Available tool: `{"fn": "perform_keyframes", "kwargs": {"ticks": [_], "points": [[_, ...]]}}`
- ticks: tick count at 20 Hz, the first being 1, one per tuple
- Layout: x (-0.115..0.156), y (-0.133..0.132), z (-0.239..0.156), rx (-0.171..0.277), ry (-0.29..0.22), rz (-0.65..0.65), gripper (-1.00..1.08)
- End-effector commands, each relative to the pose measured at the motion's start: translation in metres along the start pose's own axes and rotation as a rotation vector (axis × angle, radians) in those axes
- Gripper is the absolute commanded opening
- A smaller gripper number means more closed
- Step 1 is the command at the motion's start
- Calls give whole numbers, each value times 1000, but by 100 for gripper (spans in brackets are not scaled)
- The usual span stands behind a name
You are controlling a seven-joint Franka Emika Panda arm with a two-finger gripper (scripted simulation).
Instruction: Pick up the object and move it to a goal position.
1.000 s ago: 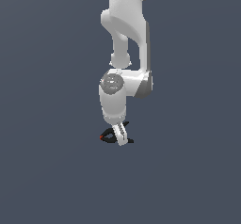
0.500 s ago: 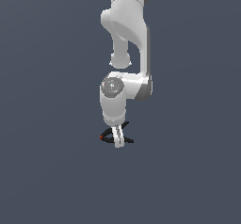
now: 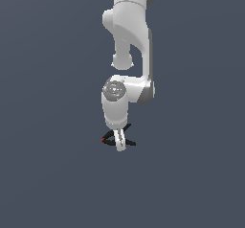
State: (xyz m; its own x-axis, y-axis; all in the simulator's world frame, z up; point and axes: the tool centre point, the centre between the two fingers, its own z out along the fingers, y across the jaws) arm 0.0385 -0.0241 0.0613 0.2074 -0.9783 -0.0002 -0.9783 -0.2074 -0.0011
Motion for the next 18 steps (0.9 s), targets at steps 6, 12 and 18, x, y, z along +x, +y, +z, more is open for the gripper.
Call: {"fn": "perform_keyframes", "kwargs": {"ticks": [6,12,18], "points": [[0,2,36,-1,0,4,100],[0,0,42,-1,0,4,-100],[0,0,42,-1,0,4,-100]]}}
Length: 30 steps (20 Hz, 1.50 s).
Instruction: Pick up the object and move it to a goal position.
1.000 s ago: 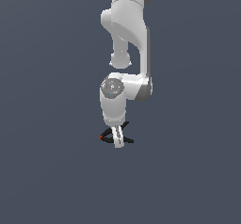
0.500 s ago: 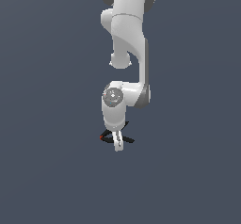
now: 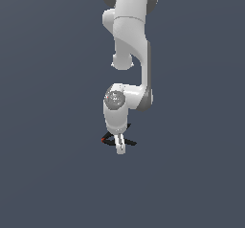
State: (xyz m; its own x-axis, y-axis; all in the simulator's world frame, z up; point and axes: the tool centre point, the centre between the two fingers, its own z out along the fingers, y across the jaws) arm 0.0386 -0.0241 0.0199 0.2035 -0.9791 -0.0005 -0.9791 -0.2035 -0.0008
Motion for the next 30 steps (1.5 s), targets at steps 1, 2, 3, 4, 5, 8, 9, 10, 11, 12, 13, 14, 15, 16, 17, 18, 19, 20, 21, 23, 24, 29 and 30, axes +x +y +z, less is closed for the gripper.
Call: {"fn": "perform_keyframes", "kwargs": {"ticks": [1,2,3,4,5,8,9,10,11,12,13,14,15,16,17,18,19,20,21,23,24,29,30], "points": [[0,0,1,-1,0,0,-100],[0,0,1,-1,0,0,-100],[0,0,1,-1,0,0,-100],[0,0,0,0,0,0,-100],[0,0,0,0,0,0,-100],[0,1,-4,0,0,0,-100],[0,2,-6,0,0,0,-100],[0,3,-8,0,0,0,-100],[0,4,-11,0,0,0,-100],[0,5,-14,0,0,0,-100],[0,6,-18,0,0,0,-100],[0,8,-23,0,0,0,-100],[0,9,-27,0,-1,0,-100],[0,11,-33,0,-1,0,-100],[0,13,-38,0,-1,0,-100],[0,15,-45,0,-1,1,-100],[0,17,-51,0,-1,1,-100],[1,20,-59,0,-2,1,-100],[1,22,-66,0,-2,1,-100],[1,28,-84,0,-3,1,-100],[1,31,-93,0,-3,1,-100],[2,47,-142,0,-3,2,-100],[2,50,-152,0,-3,2,-100]]}}
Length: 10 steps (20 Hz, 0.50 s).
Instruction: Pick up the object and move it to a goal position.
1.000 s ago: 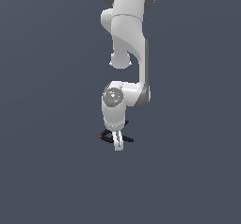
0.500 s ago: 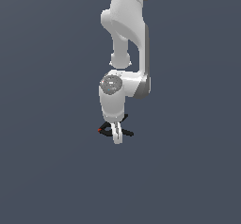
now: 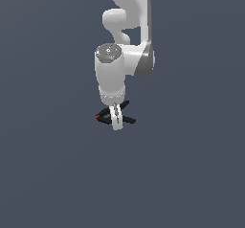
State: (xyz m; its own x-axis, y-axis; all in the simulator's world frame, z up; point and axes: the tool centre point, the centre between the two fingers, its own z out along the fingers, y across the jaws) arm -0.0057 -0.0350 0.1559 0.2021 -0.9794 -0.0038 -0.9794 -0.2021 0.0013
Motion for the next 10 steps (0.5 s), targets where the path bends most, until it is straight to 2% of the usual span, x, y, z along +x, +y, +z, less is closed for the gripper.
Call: {"fn": "perform_keyframes", "kwargs": {"ticks": [1,10], "points": [[1,8,-26,2,0,1,-100],[3,39,-126,1,2,2,-100]]}}
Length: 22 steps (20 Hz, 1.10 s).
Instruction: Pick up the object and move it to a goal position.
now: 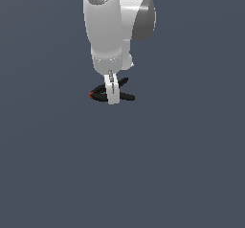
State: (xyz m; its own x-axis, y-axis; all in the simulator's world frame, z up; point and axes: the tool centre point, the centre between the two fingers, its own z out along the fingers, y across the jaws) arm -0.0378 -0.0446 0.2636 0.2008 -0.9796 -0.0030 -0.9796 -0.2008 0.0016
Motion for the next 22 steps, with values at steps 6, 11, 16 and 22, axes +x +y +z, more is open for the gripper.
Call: {"fn": "perform_keyframes", "kwargs": {"ticks": [6,11,16,22], "points": [[2,23,-80,1,3,1,-100],[2,34,-121,1,4,0,-100],[3,41,-149,1,4,-1,-100],[3,44,-164,2,3,-2,-100]]}}
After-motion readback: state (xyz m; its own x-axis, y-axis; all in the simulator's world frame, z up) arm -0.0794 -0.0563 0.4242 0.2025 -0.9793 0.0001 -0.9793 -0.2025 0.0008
